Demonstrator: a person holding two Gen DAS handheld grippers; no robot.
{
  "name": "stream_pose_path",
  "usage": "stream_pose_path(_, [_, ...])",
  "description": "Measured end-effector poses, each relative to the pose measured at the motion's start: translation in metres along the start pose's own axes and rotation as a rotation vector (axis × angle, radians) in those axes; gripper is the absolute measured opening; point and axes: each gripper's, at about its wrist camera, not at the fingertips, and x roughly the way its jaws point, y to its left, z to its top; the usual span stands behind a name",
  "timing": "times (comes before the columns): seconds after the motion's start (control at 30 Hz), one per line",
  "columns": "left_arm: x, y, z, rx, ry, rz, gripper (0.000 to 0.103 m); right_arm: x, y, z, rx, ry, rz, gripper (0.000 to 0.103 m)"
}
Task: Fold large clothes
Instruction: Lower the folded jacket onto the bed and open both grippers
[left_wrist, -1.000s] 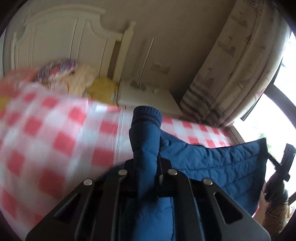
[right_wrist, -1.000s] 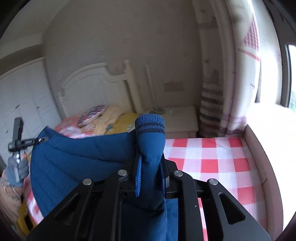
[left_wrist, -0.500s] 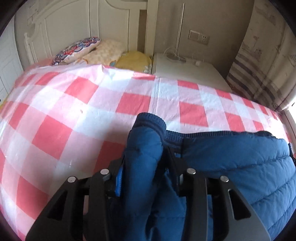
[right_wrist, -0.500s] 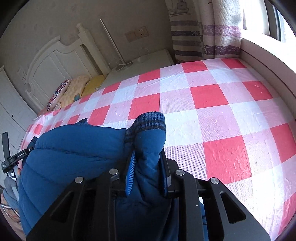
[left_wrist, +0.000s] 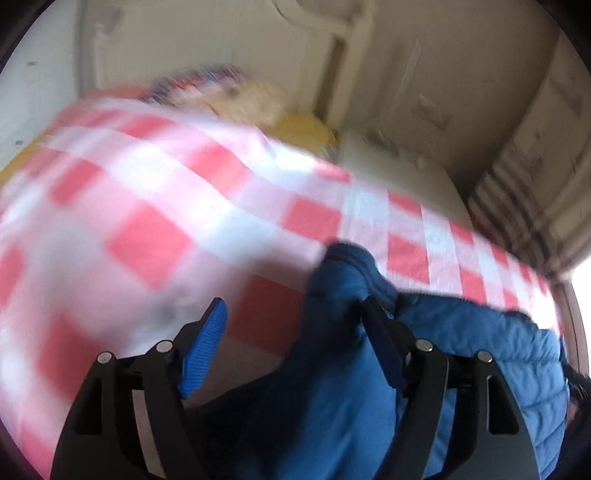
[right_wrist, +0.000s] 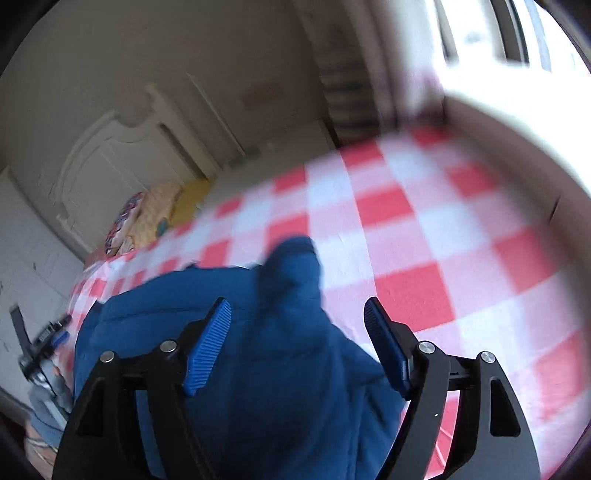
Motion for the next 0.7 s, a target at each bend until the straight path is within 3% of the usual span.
stream_pose_path(0.07, [-0.032,-0.002,-0.005,0.021,-0.076,-0.006,0.090,-0.018,0.027,-0.001,-0.068,-0.019,0.026,0.085])
stream_pose_path(0.2, [-0.077,-0.033,-0.018,0.188,-0.113,-0.035,0.092,-0.046,0.070,-0.021,-0.180,-0.054,0.086,0.092])
stream_pose_path(0.3, [-0.106,-0.044,-0.035,0.238,-0.147,-0.083,0.100,-0.047,0.069,-0.046,-0.230,0.013,0.003,0.092])
stream_pose_path(0.4, [-0.113,-0.034,-0.053,0.221,-0.098,-0.085,0.100,-0.061,0.034,-0.083,-0.179,0.089,-0.020,0.092])
stream_pose_path(0.5, [-0.115,0.008,-0.077,0.138,-0.009,-0.086,0.100,-0.077,-0.005,-0.116,-0.079,0.140,-0.020,0.092])
stream_pose_path(0.57, [-0.118,0.038,-0.098,0.116,0.035,-0.070,0.100,-0.087,-0.026,-0.139,-0.009,0.167,0.046,0.092])
stream_pose_path(0.63, [-0.119,0.063,-0.119,0.104,0.076,-0.061,0.100,-0.092,-0.041,-0.157,0.053,0.170,0.174,0.091])
stream_pose_path(0.7, [-0.114,0.078,-0.136,0.086,0.129,-0.102,0.100,-0.094,-0.044,-0.167,0.077,0.142,0.267,0.069])
